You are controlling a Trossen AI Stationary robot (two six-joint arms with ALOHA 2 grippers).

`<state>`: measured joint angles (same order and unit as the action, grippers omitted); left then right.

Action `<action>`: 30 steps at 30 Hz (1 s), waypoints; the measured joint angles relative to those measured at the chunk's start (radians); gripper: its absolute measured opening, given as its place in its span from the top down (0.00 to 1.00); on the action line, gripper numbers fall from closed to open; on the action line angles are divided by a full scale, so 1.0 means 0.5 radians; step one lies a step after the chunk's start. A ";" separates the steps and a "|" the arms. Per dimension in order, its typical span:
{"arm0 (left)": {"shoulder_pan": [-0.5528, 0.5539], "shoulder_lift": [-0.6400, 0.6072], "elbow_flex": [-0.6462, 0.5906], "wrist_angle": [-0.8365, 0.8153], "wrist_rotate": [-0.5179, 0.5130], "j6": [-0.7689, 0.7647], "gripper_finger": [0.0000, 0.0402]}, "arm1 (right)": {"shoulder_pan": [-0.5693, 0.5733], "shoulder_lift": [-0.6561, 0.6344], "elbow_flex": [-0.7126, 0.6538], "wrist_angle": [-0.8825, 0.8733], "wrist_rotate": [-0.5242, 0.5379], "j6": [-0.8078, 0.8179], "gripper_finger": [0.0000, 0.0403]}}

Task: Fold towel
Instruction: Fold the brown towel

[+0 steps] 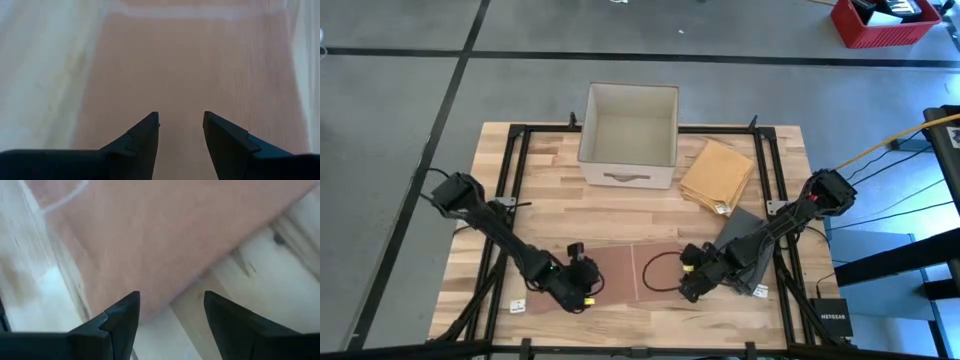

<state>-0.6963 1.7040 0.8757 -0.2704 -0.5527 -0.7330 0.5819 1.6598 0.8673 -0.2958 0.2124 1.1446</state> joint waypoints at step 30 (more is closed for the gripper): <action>0.036 0.108 0.000 0.112 0.027 0.161 0.64 | -0.047 0.207 -0.427 1.041 0.309 0.571 0.45</action>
<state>-0.6785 1.7580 0.8757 -0.2144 -0.5392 -0.6525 0.5583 1.7635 0.6537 0.2247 0.3669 1.4300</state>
